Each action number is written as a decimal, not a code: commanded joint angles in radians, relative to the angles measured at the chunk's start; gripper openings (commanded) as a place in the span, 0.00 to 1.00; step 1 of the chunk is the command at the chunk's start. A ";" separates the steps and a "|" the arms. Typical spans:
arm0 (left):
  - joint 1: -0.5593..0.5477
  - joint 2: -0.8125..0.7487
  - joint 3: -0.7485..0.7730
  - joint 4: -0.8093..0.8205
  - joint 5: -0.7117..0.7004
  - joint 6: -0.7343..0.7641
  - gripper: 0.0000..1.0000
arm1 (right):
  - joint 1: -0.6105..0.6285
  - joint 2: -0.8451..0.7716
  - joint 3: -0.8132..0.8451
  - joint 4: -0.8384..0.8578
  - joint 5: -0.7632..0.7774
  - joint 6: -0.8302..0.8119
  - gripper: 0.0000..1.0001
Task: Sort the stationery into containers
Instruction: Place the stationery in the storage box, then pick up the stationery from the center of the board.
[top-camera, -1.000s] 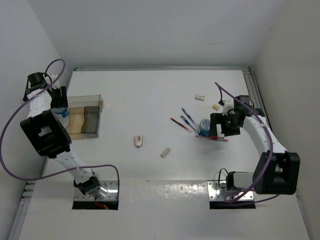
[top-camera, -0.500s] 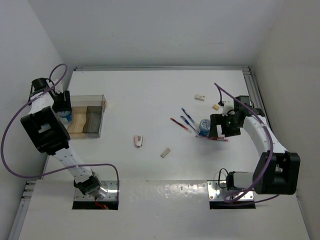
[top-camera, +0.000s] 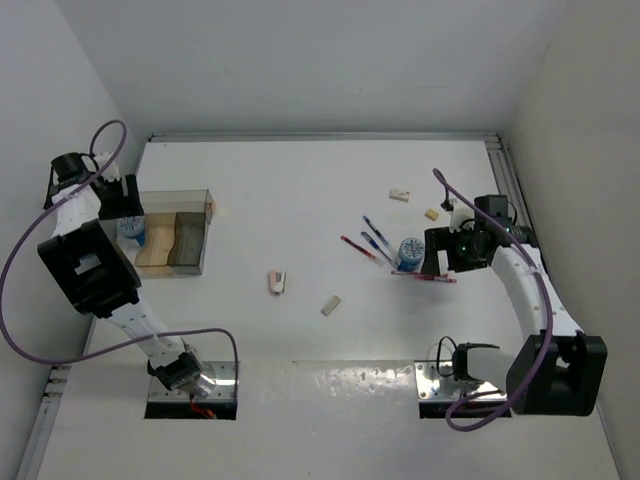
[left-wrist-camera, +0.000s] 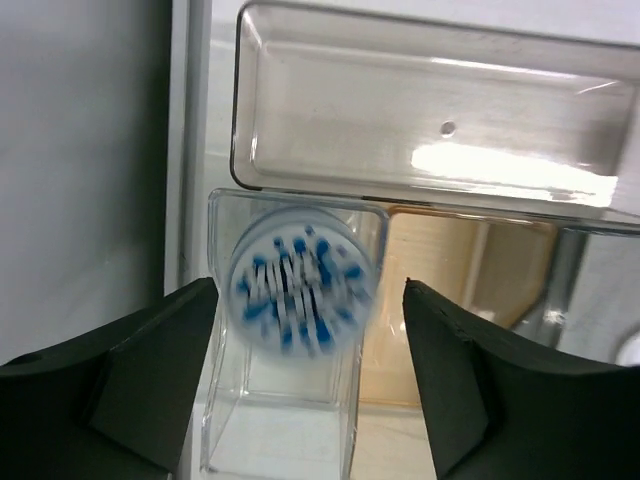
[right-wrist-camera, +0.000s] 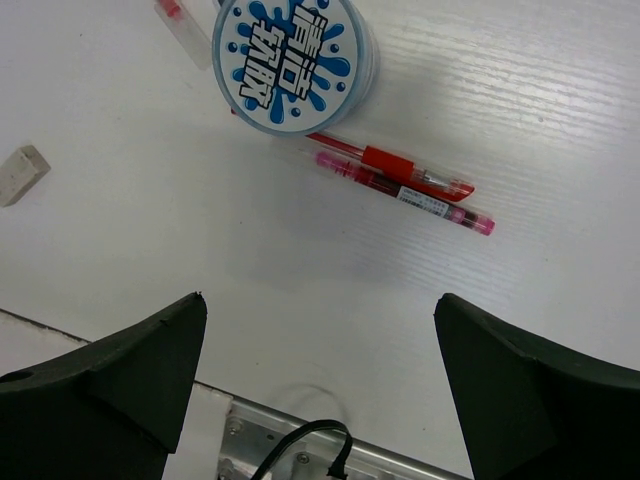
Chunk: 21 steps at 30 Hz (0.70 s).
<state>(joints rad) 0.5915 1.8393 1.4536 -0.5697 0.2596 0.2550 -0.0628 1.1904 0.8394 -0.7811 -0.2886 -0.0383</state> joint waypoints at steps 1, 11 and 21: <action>-0.001 -0.127 0.065 0.012 0.070 0.023 0.82 | -0.011 -0.043 -0.026 0.040 0.009 -0.018 0.94; -0.005 -0.150 0.114 -0.050 0.142 0.055 0.95 | -0.043 -0.067 -0.059 0.045 -0.009 -0.032 0.94; -0.267 -0.337 0.001 -0.101 0.173 0.173 0.95 | -0.049 -0.101 -0.235 0.273 -0.024 -0.043 0.95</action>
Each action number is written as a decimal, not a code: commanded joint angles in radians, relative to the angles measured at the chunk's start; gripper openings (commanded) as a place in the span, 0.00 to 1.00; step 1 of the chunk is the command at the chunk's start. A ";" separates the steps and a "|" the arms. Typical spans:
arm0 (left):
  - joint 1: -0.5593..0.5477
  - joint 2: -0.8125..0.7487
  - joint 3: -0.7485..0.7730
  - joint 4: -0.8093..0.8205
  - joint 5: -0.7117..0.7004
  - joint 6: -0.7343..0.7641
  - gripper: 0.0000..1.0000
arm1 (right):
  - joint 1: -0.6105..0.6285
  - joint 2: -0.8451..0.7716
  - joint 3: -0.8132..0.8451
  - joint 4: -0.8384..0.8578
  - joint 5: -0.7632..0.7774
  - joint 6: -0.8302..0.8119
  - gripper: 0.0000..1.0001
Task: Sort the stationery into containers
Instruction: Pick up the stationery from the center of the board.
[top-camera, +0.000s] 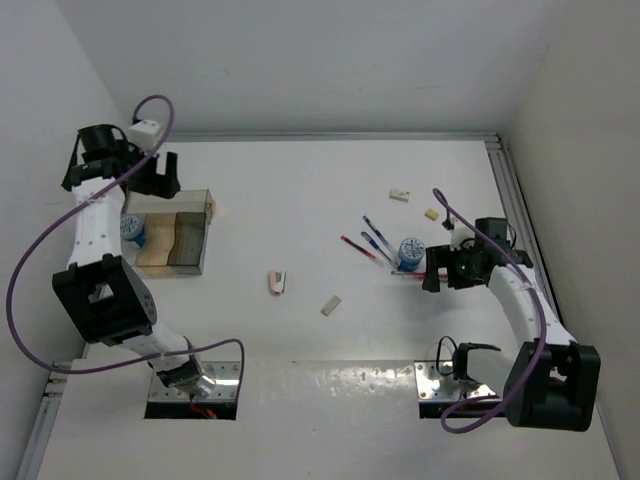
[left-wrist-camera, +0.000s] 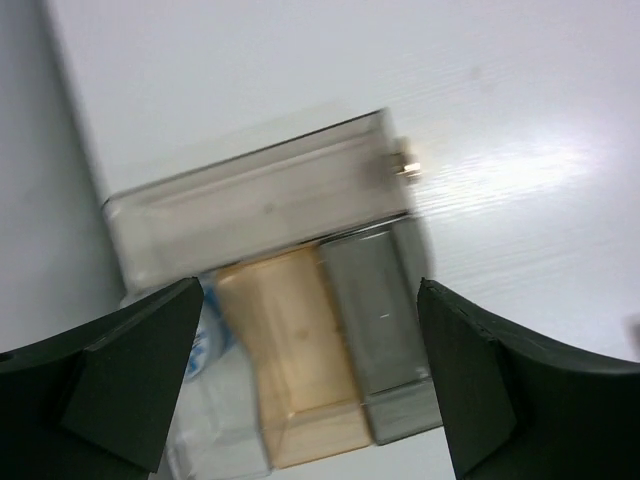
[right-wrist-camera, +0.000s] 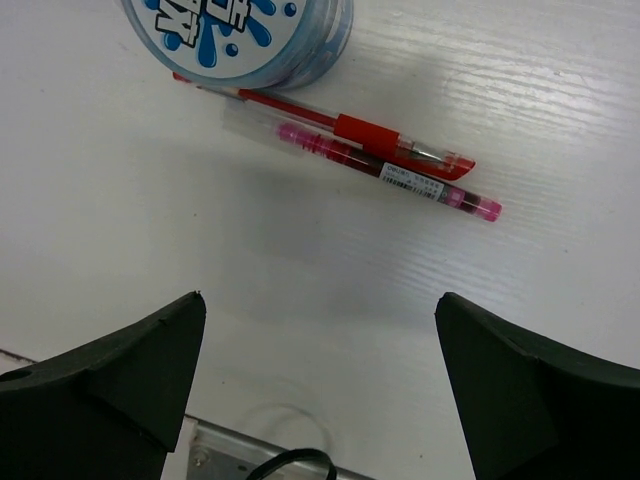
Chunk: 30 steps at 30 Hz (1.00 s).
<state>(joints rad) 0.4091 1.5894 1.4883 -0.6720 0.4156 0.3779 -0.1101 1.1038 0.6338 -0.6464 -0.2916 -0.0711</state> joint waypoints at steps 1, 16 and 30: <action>-0.107 -0.107 -0.043 0.006 0.009 0.050 0.95 | 0.000 -0.015 -0.043 0.172 -0.027 -0.009 0.96; -0.242 -0.100 -0.065 -0.003 0.002 -0.036 0.95 | 0.145 0.200 -0.062 0.579 -0.009 -0.033 0.99; -0.271 -0.092 -0.086 0.006 -0.037 -0.051 0.95 | 0.182 0.320 -0.002 0.666 -0.001 -0.044 0.62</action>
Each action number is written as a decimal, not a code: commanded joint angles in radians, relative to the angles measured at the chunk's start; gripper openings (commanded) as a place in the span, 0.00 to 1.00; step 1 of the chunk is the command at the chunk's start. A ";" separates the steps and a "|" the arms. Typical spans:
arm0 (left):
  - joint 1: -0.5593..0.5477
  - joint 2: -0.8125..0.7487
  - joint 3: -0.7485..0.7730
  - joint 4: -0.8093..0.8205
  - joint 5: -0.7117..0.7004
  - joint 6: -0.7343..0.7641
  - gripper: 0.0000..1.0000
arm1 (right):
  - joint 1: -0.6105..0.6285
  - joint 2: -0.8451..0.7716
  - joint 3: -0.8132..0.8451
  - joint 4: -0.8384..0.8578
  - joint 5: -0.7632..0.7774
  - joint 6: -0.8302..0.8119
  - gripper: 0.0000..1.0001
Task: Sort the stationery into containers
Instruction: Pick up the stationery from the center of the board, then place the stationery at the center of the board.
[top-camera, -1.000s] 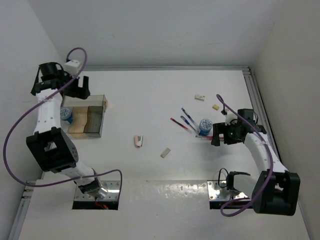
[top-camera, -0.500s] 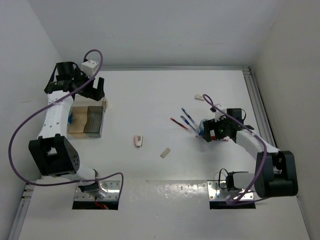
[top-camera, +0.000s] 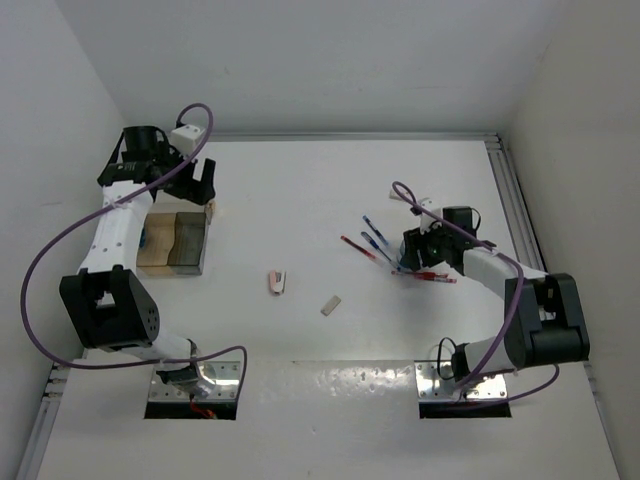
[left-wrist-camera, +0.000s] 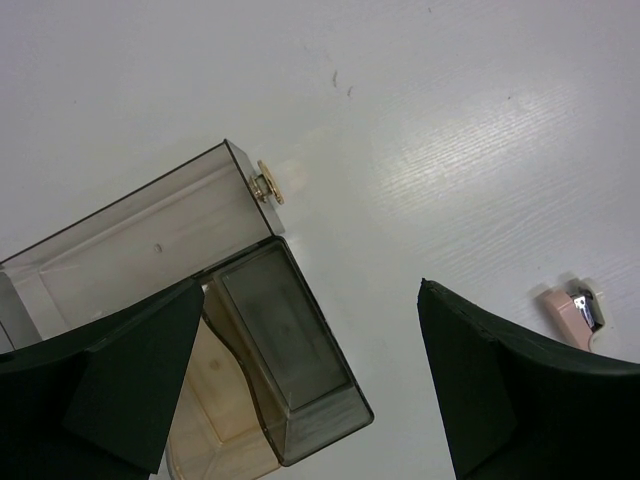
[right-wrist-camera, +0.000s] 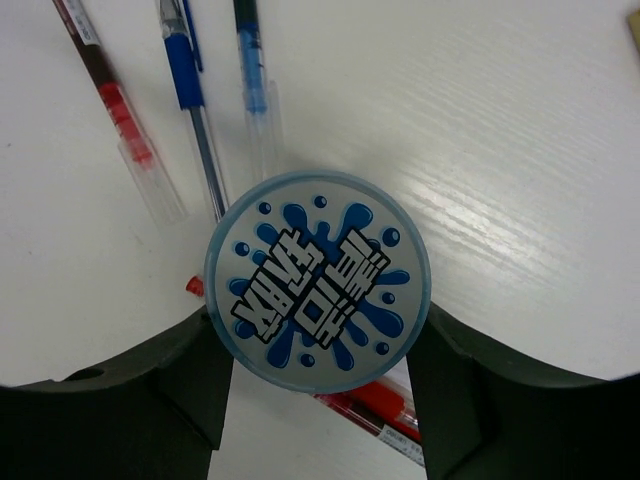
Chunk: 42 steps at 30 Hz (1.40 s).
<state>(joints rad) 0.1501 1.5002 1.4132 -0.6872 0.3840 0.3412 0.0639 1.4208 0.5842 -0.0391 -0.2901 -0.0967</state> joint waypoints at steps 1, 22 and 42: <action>-0.014 -0.003 -0.013 0.025 -0.008 -0.018 0.95 | 0.008 0.004 0.051 0.056 -0.004 -0.029 0.59; -0.015 -0.011 -0.033 0.060 -0.008 -0.033 0.95 | 0.027 -0.100 0.172 -0.154 -0.126 -0.087 0.18; 0.074 0.014 -0.049 0.028 0.116 -0.085 0.95 | 0.577 0.455 0.626 0.014 -0.058 0.075 0.16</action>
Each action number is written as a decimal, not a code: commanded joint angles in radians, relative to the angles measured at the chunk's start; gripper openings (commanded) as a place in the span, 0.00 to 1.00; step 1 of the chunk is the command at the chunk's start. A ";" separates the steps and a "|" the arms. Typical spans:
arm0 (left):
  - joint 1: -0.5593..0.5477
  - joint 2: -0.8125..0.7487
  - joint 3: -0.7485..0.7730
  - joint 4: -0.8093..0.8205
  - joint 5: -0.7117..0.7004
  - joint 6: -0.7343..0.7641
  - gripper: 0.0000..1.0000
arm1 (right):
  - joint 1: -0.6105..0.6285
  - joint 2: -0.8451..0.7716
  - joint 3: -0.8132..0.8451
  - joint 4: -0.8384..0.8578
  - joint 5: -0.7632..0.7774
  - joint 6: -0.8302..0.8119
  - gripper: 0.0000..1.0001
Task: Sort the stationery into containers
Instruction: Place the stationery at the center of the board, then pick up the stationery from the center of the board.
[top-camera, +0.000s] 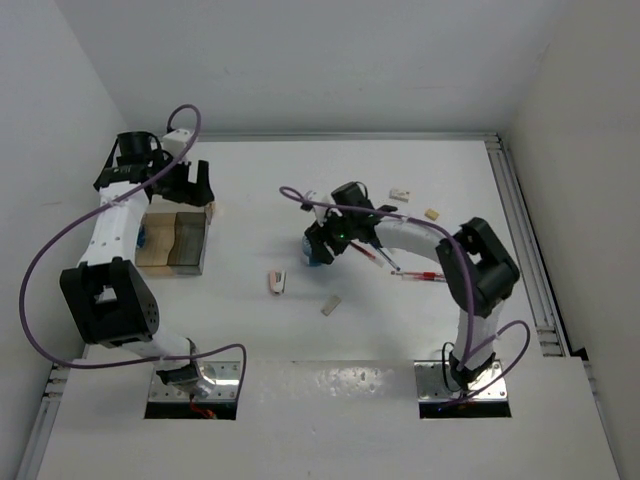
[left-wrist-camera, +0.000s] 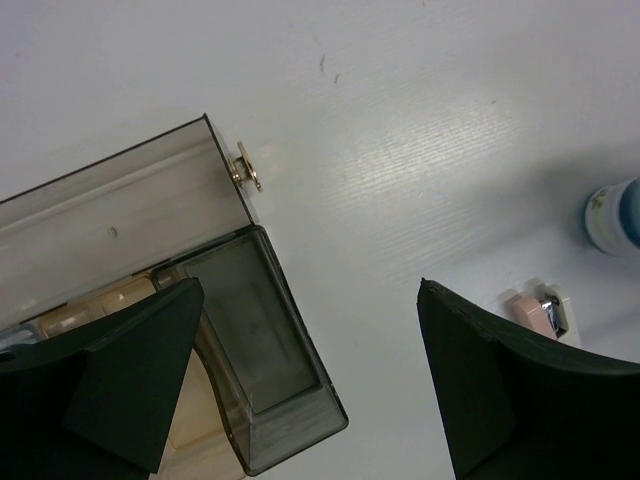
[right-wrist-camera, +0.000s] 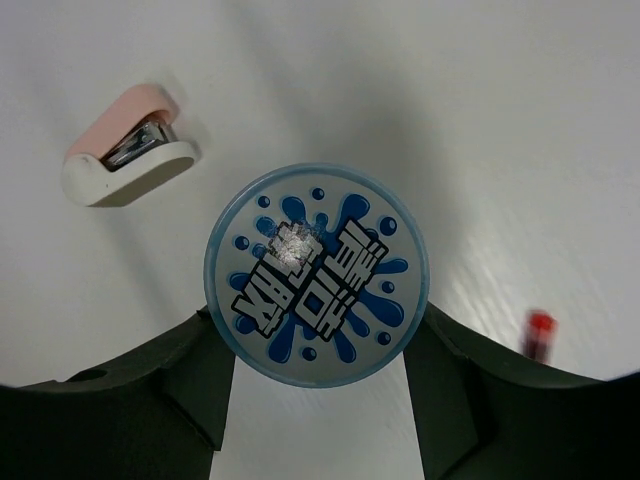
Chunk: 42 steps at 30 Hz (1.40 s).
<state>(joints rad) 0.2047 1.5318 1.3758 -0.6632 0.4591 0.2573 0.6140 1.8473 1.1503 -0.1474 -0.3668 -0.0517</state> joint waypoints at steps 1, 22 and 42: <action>0.019 -0.021 -0.020 0.004 0.042 -0.004 0.95 | 0.036 0.058 0.063 0.140 0.028 0.032 0.16; -0.319 -0.093 -0.153 0.054 0.075 0.057 0.95 | -0.126 -0.351 -0.029 -0.108 -0.050 0.199 0.88; -0.725 0.292 0.034 0.123 -0.168 -0.053 0.93 | -0.600 -0.760 -0.465 -0.238 -0.081 0.174 0.88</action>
<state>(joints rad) -0.5091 1.8095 1.3605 -0.5583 0.3244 0.2218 0.0265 1.1152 0.6842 -0.4061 -0.4088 0.1173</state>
